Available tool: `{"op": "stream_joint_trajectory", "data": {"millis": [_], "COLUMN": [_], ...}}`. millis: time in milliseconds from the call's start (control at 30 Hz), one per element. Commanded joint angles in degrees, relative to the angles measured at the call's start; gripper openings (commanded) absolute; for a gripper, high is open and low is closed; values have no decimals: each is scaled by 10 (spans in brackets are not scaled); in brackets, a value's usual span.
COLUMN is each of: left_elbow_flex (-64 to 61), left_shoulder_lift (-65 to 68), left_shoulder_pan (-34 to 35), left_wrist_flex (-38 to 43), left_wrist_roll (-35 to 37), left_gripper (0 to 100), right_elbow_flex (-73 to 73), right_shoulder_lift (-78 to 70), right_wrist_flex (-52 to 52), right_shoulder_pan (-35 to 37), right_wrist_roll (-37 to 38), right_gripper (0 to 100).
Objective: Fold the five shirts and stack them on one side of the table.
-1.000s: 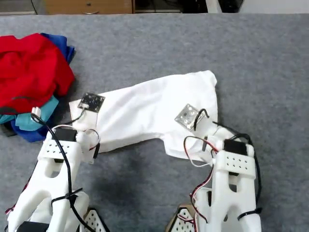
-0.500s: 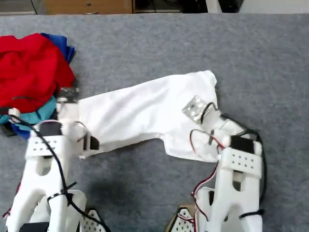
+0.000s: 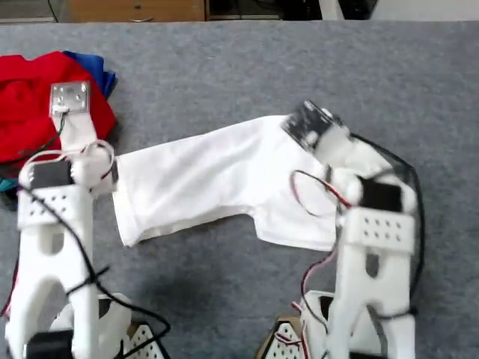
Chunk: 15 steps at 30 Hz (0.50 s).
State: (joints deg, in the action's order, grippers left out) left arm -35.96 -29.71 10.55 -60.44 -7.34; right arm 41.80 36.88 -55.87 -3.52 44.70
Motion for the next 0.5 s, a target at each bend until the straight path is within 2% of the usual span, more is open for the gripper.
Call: {"op": "stream_joint_trajectory", "data": {"millis": [0, 33, 133, 300, 467], "left_elbow_flex": [-12, -12, 19, 68, 120], "left_shoulder_lift": [114, 156, 259, 340, 390], "left_shoulder_pan": [-14, -13, -16, 2, 35], "left_wrist_flex": [160, 184, 180, 186, 190], "left_wrist_roll": [76, 83, 83, 81, 55], "left_gripper": [19, 19, 19, 19, 19], "right_elbow_flex": [-78, -104, -196, -322, -432], "right_shoulder_lift": [-123, -170, -320, -540, -642], "right_wrist_flex": [84, 96, 100, 101, 59], "right_shoulder_pan": [35, 36, 33, 29, -24], "right_wrist_roll": [-66, -83, -106, -110, -106], "right_gripper": [5, 5, 5, 5, 5]}}
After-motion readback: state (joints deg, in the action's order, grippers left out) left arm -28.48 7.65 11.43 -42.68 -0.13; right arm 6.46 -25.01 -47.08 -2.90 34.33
